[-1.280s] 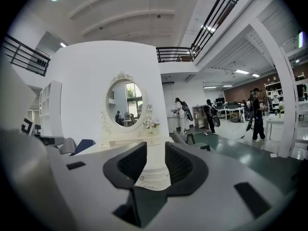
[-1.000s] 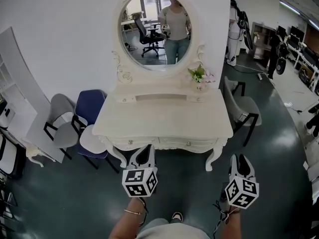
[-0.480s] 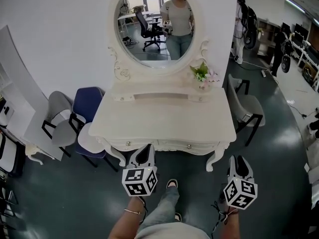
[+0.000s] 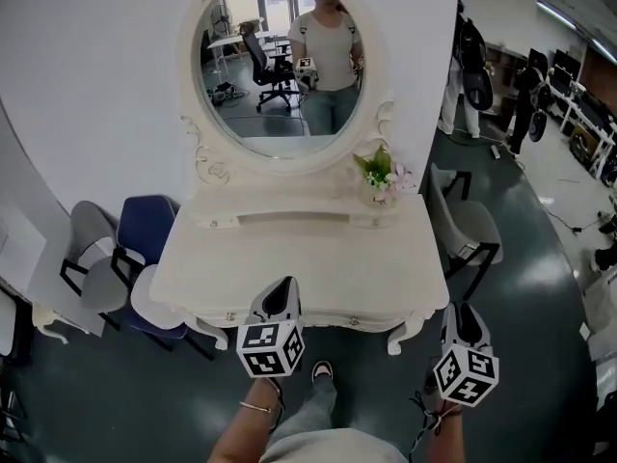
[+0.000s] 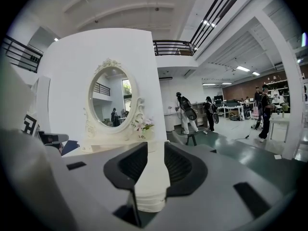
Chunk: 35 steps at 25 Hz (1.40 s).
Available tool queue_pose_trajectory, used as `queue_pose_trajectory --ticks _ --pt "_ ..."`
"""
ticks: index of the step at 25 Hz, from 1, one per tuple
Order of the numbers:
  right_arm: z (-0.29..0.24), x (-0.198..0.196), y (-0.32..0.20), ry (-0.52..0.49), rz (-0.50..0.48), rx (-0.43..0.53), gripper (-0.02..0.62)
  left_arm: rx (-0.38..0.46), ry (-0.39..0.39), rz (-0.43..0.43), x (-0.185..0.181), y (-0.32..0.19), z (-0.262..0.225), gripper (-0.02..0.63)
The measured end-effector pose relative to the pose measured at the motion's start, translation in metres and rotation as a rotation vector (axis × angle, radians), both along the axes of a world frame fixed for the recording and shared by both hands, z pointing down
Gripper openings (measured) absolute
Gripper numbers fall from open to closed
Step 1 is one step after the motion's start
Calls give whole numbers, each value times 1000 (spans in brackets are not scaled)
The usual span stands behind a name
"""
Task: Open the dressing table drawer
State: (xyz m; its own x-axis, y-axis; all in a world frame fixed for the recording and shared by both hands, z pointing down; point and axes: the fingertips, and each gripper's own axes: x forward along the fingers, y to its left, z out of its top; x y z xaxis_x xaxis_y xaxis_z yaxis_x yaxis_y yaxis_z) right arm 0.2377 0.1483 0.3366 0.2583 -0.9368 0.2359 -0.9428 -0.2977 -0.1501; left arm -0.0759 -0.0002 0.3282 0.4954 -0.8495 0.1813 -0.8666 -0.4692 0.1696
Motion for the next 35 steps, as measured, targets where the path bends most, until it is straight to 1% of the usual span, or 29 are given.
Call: queue_pose_trajectory --ticks 5,12,19,23,27,30,35 --pt "-11 9 -51 1 17 14 114 9 -3 25 15 -56 -9 20" --pt "-19 17 -119 -8 21 23 114 17 -7 37 27 -127 -19 20" --pt "-18 29 -170 -22 52 28 114 17 -21 56 36 -187 -18 20" --pt "-14 33 -186 -25 70 25 114 14 -34 62 37 -212 -12 20" --pt "1 35 -196 -31 77 -17 114 -7 -45 66 38 -230 0 20" --pt "7 33 -204 -29 67 -44 114 -15 -44 64 39 -237 3 20" --pt "2 32 -229 -15 30 -48 114 -21 -33 48 41 -248 3 20"
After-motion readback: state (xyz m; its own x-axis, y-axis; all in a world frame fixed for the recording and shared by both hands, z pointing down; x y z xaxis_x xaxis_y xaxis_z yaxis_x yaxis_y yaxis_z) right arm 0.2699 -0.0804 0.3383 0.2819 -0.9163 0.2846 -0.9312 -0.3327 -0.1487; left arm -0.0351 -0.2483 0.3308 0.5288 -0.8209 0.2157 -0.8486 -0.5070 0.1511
